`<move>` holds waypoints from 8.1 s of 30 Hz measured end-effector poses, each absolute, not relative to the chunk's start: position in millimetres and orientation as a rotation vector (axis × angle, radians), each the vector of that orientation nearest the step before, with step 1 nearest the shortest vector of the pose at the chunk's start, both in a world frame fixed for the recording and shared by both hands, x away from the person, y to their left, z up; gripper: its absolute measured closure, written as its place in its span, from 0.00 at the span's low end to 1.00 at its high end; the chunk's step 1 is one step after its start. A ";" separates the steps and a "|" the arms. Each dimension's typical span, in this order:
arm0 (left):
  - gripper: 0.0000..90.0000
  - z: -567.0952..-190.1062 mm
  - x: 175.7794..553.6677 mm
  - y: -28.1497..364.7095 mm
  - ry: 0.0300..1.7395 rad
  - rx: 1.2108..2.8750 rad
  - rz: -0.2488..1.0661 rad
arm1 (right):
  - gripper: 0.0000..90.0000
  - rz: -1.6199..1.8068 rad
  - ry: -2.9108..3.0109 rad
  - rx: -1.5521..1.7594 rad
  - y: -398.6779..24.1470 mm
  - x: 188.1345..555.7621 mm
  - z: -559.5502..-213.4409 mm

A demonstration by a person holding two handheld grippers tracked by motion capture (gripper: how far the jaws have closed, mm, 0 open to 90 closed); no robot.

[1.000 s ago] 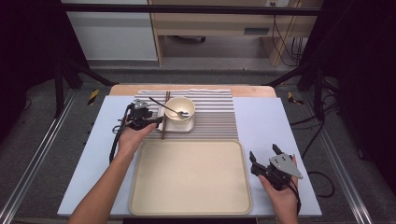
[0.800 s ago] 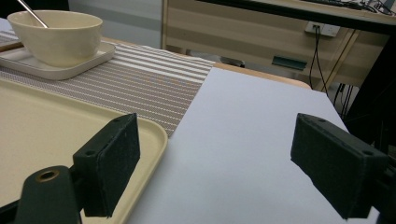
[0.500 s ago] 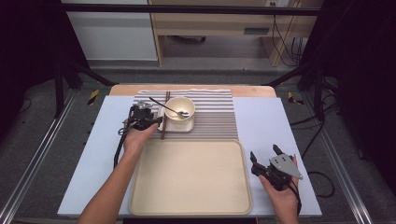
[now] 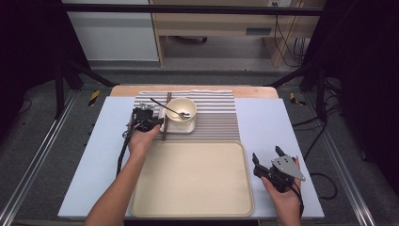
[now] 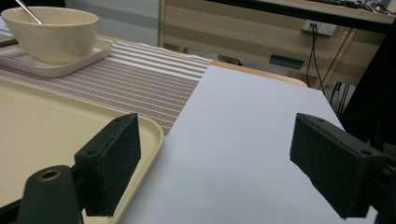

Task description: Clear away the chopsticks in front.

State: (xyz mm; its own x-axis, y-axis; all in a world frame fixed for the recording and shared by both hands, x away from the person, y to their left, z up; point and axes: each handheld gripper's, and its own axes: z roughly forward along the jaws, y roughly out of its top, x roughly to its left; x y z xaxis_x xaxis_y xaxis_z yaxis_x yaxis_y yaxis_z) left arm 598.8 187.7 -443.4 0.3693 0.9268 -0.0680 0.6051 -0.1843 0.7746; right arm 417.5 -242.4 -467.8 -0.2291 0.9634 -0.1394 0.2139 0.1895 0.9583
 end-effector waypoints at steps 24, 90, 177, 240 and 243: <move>0.81 -455.4 606.3 171.9 1.341 1.921 0.582 | 0.19 1.105 1.621 1.156 -243.0 418.3 -469.4; 0.93 -466.5 608.6 165.3 1.516 1.816 0.575 | 0.21 1.096 1.644 1.150 -238.1 420.7 -472.0; 0.95 -410.5 439.6 225.6 1.575 1.530 0.579 | 0.05 1.110 1.704 1.070 -228.3 410.1 -464.6; 0.95 -466.7 335.1 199.0 1.571 1.523 0.643 | 0.06 1.086 1.725 1.073 -230.5 413.1 -468.2; 0.95 -468.3 334.8 200.1 1.575 1.527 0.640 | 0.06 1.086 1.726 1.075 -230.1 413.0 -468.3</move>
State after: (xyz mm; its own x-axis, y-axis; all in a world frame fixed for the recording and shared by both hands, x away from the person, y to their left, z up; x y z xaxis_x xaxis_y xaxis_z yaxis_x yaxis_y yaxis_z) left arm 334.8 200.1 -468.3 0.0838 0.9739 -0.2112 0.5510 0.1313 0.8241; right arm 413.0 -230.1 -468.3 -0.3069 0.9329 -0.1886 0.2335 0.2659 0.9353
